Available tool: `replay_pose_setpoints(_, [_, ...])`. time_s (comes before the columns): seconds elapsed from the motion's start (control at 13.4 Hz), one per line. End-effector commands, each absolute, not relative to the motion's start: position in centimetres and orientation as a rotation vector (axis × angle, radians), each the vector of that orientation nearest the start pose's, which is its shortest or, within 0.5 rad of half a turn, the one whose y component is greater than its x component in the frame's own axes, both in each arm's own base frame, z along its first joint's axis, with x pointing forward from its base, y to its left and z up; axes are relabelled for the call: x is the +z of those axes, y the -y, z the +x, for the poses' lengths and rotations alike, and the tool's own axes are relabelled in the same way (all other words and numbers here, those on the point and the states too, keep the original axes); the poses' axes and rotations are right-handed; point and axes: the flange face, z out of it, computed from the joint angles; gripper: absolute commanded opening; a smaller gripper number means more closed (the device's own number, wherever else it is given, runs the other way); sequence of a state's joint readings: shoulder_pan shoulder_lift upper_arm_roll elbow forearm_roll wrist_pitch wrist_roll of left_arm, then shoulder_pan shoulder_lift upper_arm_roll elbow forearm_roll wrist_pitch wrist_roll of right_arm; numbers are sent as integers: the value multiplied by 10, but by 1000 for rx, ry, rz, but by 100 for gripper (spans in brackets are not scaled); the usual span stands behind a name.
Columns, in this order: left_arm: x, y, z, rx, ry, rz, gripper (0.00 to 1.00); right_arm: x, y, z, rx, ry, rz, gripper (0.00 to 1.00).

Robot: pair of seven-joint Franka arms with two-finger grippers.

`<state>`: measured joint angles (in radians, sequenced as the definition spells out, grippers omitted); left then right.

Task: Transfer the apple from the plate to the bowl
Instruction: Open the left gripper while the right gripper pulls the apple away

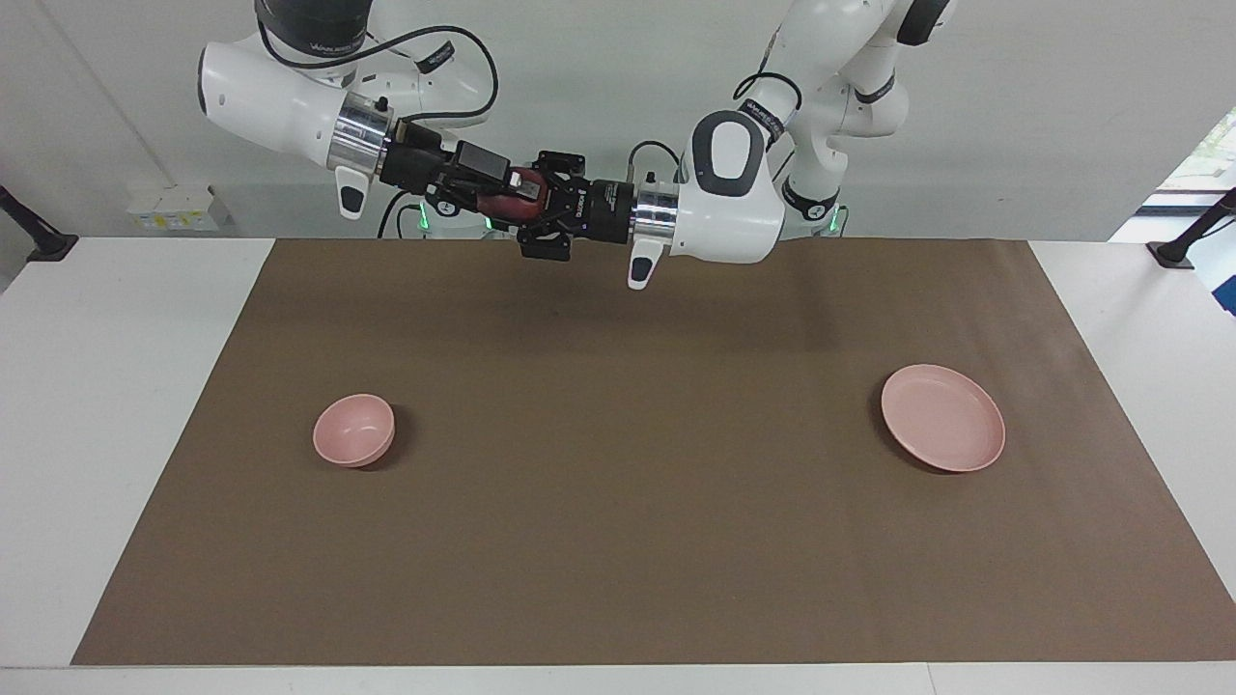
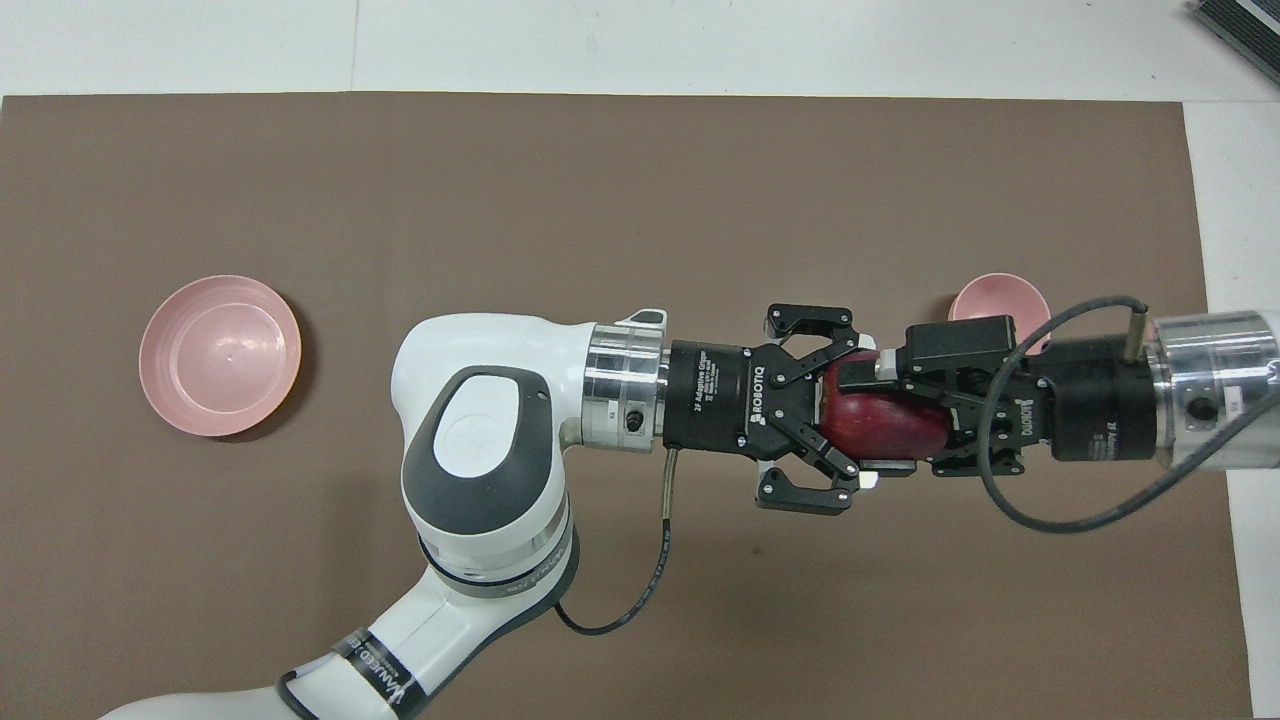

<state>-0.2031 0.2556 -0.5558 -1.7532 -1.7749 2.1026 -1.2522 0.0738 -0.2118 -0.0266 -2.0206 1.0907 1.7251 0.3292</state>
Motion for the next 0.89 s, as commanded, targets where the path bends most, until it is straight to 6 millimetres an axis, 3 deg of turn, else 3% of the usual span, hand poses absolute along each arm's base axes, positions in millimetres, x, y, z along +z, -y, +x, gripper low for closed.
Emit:
replay_pose_setpoints(0.0, [531, 455, 461, -1461, -1215, 1212, 100, 582, -102, 488, 331, -550, -2053, 0])
replay_pose_setpoints(0.15, [533, 446, 466, -1409, -1244, 1208, 100, 581, -99, 489, 317, -537, -2065, 0])
replay_pose_setpoints(0.37, [527, 432, 479, -1220, -1336, 1253, 100, 576, -78, 486, 297, -471, -2130, 0])
replay_pose_setpoints(0.82, [511, 388, 517, -932, -1324, 1568, 100, 571, 13, 486, 215, -341, -2295, 0])
